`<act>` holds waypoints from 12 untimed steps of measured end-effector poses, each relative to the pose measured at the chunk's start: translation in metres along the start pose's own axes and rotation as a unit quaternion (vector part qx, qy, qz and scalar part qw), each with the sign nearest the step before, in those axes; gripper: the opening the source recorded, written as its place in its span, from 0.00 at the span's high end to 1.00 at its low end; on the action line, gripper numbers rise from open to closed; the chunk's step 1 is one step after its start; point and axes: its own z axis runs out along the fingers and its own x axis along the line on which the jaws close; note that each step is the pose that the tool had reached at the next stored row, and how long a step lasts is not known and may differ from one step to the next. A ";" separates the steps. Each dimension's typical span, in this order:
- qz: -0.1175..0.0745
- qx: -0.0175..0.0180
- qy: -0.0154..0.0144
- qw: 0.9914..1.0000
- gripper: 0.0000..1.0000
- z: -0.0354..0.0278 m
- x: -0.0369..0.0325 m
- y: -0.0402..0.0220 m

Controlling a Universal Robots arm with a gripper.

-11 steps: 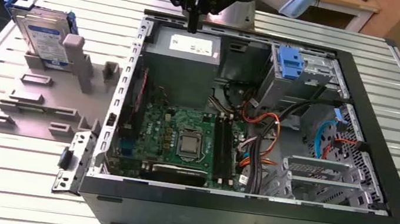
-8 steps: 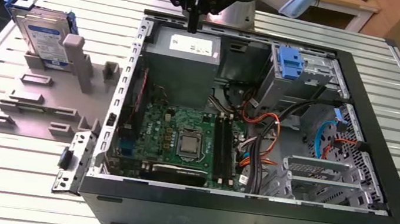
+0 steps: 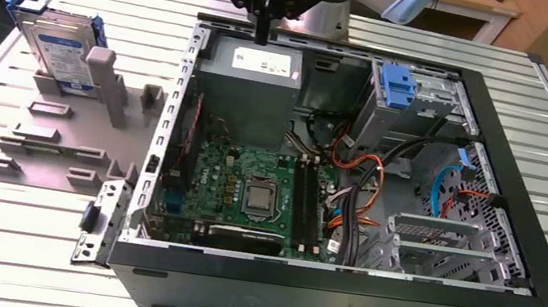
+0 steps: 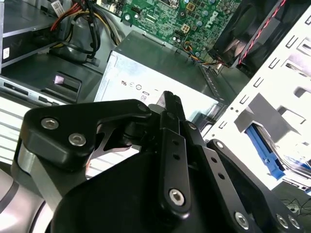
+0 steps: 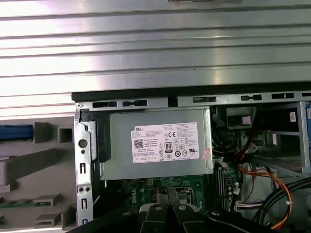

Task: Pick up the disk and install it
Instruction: 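Reach for the disk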

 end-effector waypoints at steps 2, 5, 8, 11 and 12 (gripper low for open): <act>0.000 0.000 0.000 1.000 0.89 0.0000 0.0012 -0.0001; 0.000 0.000 0.000 1.000 0.89 0.0000 0.0025 -0.0002; 0.000 0.000 0.000 1.000 0.89 -0.0001 0.0041 -0.0003; 0.000 0.000 0.000 1.000 0.89 -0.0001 0.0060 -0.0005; 0.000 0.000 0.000 1.000 0.89 -0.0001 0.0066 -0.0005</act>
